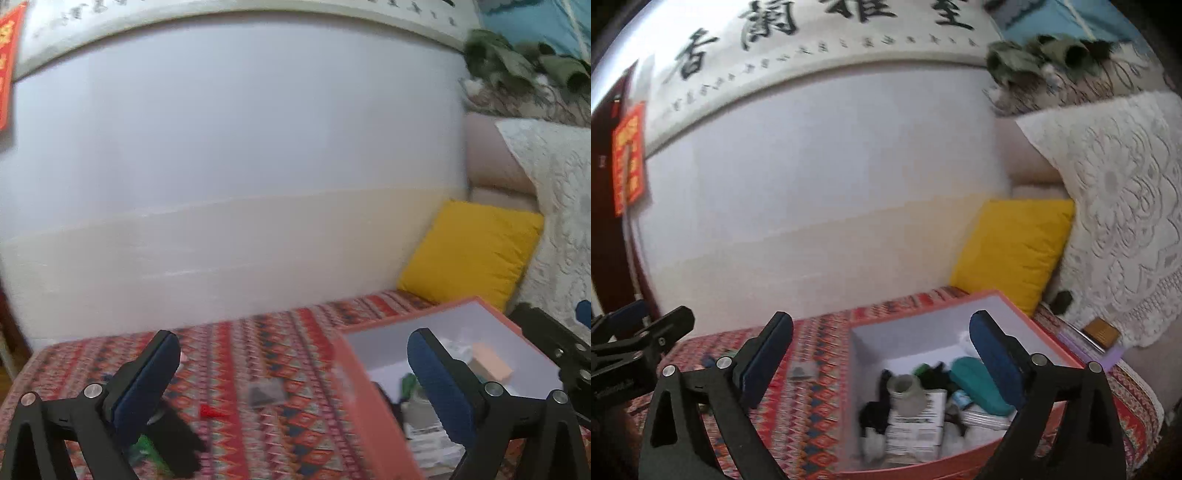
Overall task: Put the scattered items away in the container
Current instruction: 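Swing both open tools back over the bead bracelet and black glove, then grasp the wooden bead bracelet with left tool while right tool grasps black glove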
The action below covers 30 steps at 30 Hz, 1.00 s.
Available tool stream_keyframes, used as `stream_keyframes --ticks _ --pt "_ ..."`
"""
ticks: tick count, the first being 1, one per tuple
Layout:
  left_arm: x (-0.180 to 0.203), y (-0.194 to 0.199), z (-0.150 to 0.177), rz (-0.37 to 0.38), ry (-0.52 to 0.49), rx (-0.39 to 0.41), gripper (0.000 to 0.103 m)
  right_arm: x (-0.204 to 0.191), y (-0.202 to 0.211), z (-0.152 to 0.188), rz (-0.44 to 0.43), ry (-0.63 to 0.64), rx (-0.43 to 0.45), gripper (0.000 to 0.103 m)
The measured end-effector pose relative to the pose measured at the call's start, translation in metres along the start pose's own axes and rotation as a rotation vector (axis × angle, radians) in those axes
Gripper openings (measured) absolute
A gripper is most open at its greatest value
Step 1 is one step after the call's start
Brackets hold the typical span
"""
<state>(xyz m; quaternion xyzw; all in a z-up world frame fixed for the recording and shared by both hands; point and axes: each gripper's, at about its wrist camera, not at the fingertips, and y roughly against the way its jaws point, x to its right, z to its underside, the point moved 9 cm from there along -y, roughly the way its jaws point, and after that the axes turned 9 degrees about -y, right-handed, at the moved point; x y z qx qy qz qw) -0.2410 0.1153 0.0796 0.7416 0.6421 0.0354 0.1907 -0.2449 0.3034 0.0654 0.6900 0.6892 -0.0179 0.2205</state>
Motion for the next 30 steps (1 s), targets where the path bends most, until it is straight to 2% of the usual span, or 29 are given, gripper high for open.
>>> stream_keyframes --ticks 3,6,9,13,16,21,24,30 --pt "-0.032 0.014 0.002 -0.029 0.011 0.0 0.102 -0.035 0.008 -0.001 -0.062 0.013 0.011 0.1" --pt "-0.075 0.027 0.01 -0.089 0.01 -0.006 0.102 -0.073 0.011 0.004 -0.134 0.02 0.006 0.101" --pt "-0.119 0.036 0.027 -0.143 0.003 -0.039 0.102 -0.115 0.011 0.014 -0.213 0.035 -0.014 0.102" --pt "-0.185 0.035 0.066 -0.232 -0.003 -0.113 0.102 -0.17 0.002 0.046 -0.293 0.092 -0.076 0.102" --pt "-0.231 0.02 0.111 -0.269 0.023 -0.204 0.102 -0.21 -0.014 0.084 -0.329 0.152 -0.15 0.102" --pt "-0.271 -0.017 0.184 -0.268 0.094 -0.331 0.102 -0.257 -0.058 0.161 -0.341 0.251 -0.319 0.102" --pt "-0.269 -0.051 0.222 -0.208 0.123 -0.411 0.102 -0.277 -0.095 0.197 -0.334 0.282 -0.42 0.102" --pt "-0.259 -0.11 0.268 -0.143 0.145 -0.498 0.102 -0.299 -0.174 0.269 -0.311 0.33 -0.625 0.1"
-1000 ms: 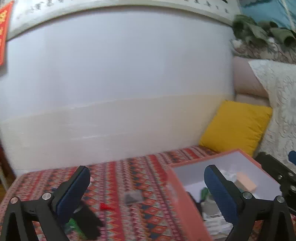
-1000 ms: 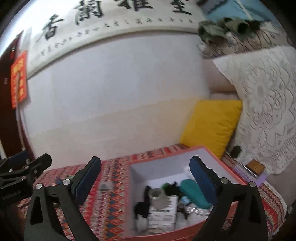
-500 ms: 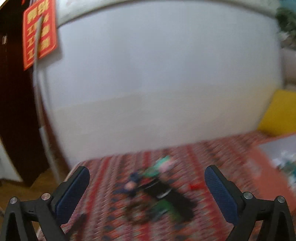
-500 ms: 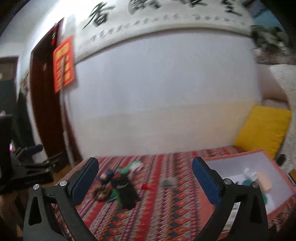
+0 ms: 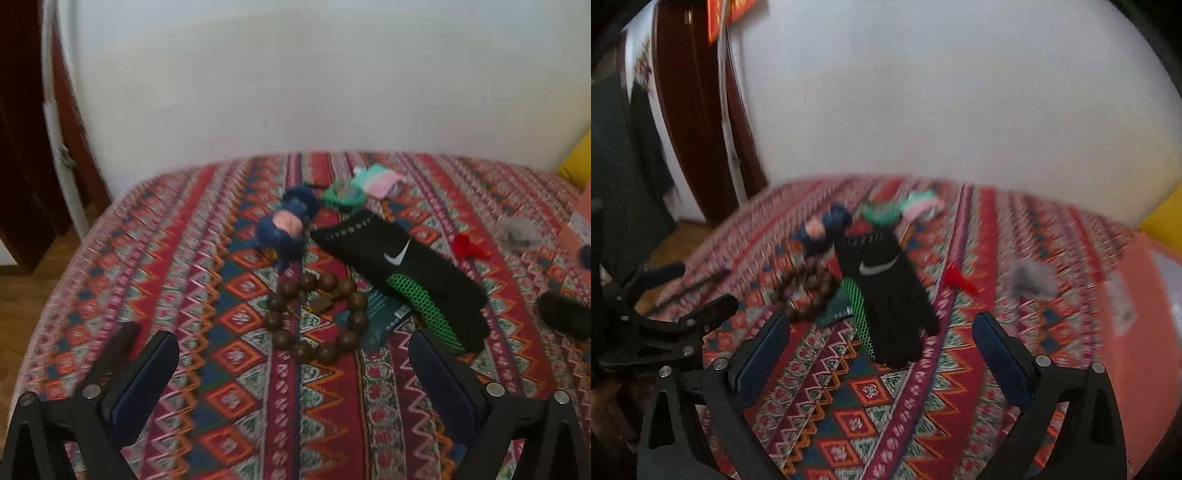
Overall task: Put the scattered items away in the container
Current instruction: 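Grasp the wooden bead bracelet with left tool while right tool grasps black glove, then carry the bead bracelet with left tool while right tool carries black glove to pink box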
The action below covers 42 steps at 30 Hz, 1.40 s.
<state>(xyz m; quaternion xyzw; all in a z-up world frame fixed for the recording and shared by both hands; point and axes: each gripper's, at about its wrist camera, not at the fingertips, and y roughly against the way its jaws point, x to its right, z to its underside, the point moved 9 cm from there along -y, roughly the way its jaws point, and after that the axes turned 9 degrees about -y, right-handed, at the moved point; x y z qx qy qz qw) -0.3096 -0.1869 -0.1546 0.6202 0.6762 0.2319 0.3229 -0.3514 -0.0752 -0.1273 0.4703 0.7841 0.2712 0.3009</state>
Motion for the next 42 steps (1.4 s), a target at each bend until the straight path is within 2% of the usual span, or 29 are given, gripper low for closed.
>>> stream_keyframes --ticks 5,9,11,12,15,17,18,19,20,29,37,42 --pt "-0.002 -0.059 0.007 0.015 0.059 -0.088 0.102 0.006 -0.067 0.007 0.047 0.042 -0.096 0.095" --pt "0.0 -0.095 0.011 0.057 0.11 -0.133 0.102 0.016 -0.107 0.013 0.053 0.028 -0.159 0.092" --pt "0.004 -0.107 0.012 0.084 0.128 -0.142 0.102 0.021 -0.124 0.018 0.061 0.035 -0.182 0.069" --pt "0.006 -0.114 0.012 0.089 0.13 -0.15 0.102 0.022 -0.132 0.021 0.061 0.055 -0.205 0.039" --pt "0.014 -0.133 0.014 0.082 0.122 -0.168 0.097 0.023 -0.131 0.019 0.049 0.078 -0.19 0.019" --pt "0.013 -0.132 0.013 0.058 0.124 -0.145 0.074 0.025 -0.123 0.017 0.042 0.076 -0.18 0.017" --pt "0.012 -0.13 0.013 0.044 0.123 -0.151 0.036 0.026 -0.116 0.016 0.043 0.076 -0.173 0.017" --pt "0.012 -0.126 0.012 0.058 0.132 -0.15 0.032 0.028 -0.11 0.016 0.044 0.077 -0.166 0.017" --pt "0.013 -0.12 0.012 0.092 0.148 -0.146 0.017 0.028 -0.102 0.017 0.043 0.082 -0.159 0.017" --pt "0.01 -0.036 0.029 0.15 0.181 -0.084 0.017 0.006 -0.003 0.042 -0.02 0.092 -0.083 0.016" --pt "0.004 0.056 0.055 0.143 0.216 -0.03 0.018 -0.032 0.08 0.063 -0.079 0.074 0.027 0.016" --pt "0.008 0.118 0.062 0.13 0.211 0.038 0.018 -0.052 0.12 0.07 -0.169 0.01 0.08 0.016"
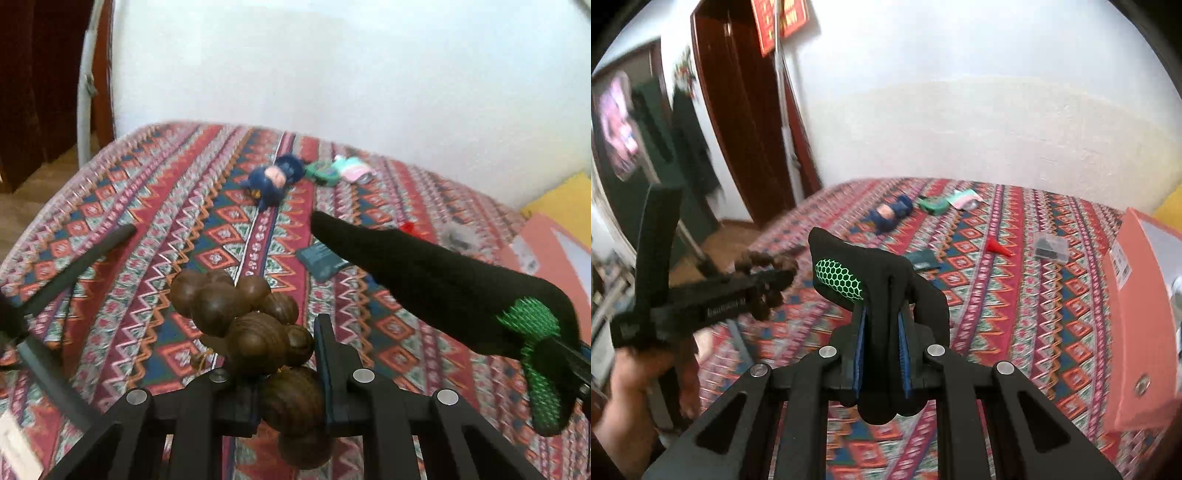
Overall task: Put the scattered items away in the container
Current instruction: 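Carry the bead bracelet with left tool while right tool carries black glove to pink box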
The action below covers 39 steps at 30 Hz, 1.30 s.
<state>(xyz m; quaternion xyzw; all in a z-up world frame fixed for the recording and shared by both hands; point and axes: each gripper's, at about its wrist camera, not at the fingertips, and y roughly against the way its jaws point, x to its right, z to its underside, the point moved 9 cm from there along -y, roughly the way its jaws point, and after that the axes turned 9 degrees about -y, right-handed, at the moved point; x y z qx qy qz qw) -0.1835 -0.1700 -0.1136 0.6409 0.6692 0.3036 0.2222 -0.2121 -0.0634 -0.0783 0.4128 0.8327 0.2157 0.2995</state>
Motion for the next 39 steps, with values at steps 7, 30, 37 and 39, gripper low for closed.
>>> stream_keyframes --ticks 7,30,37,39 --pt "0.02 0.079 -0.006 -0.02 -0.054 0.11 0.018 -0.041 0.054 -0.008 -0.067 0.039 0.091 0.016" --pt "0.129 0.216 -0.049 0.088 -0.217 0.345 0.018 -0.037 0.279 -0.053 -0.126 0.031 0.5 0.016" --pt "0.172 0.221 -0.068 0.147 -0.257 0.369 0.018 0.005 0.324 -0.06 -0.085 -0.026 0.596 0.016" --pt "0.185 0.222 -0.074 0.165 -0.273 0.377 0.018 0.018 0.335 -0.062 -0.068 -0.044 0.618 0.016"
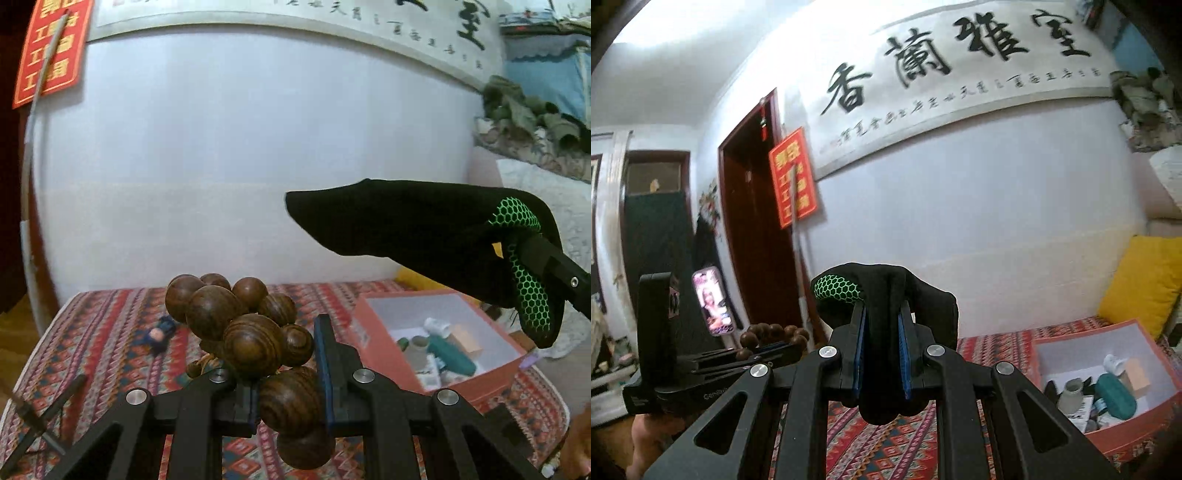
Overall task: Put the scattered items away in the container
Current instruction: 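Carry the bead bracelet with left tool while right tool carries black glove to pink box, then open the left tool over the pink box while right tool releases the glove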
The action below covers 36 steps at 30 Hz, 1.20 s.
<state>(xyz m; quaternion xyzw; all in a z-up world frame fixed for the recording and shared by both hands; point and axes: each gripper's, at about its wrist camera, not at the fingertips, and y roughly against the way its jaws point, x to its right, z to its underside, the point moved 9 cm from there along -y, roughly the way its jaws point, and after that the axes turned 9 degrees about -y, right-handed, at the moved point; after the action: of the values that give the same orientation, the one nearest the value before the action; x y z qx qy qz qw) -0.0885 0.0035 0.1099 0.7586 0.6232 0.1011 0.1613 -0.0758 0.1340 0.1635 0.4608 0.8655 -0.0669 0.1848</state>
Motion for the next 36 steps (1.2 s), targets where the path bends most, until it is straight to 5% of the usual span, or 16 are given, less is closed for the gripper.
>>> stream_keyframes --ticks 11,20,25,26,28,31,32,34,36 --pt "0.085 -0.056 -0.066 0.169 -0.093 0.021 0.018 0.062 0.053 -0.078 0.164 0.033 0.176 0.016" --pt "0.2 -0.153 -0.08 0.333 -0.202 -0.043 0.018 0.179 0.098 -0.101 0.375 -0.062 0.261 0.016" --pt "0.257 -0.244 -0.059 0.415 -0.211 -0.138 0.021 0.281 0.075 -0.086 0.52 -0.173 0.2 0.016" --pt "0.264 -0.264 -0.052 0.425 -0.199 -0.167 0.025 0.306 0.061 -0.078 0.543 -0.205 0.166 0.016" --pt "0.275 -0.303 -0.034 0.452 -0.162 -0.263 0.071 0.353 0.032 -0.056 0.59 -0.267 0.074 0.016" --pt "0.272 -0.323 -0.016 0.492 -0.101 -0.335 0.075 0.417 -0.012 0.005 0.726 -0.351 -0.213 0.041" --pt "0.264 -0.321 -0.013 0.47 -0.099 -0.33 0.075 0.426 -0.013 0.01 0.765 -0.347 -0.222 0.048" --pt "0.247 -0.316 -0.006 0.435 -0.089 -0.322 0.076 0.433 -0.012 0.009 0.793 -0.336 -0.206 0.079" --pt "0.225 -0.304 0.002 0.41 -0.064 -0.318 0.079 0.425 -0.009 -0.002 0.748 -0.333 -0.156 0.081"
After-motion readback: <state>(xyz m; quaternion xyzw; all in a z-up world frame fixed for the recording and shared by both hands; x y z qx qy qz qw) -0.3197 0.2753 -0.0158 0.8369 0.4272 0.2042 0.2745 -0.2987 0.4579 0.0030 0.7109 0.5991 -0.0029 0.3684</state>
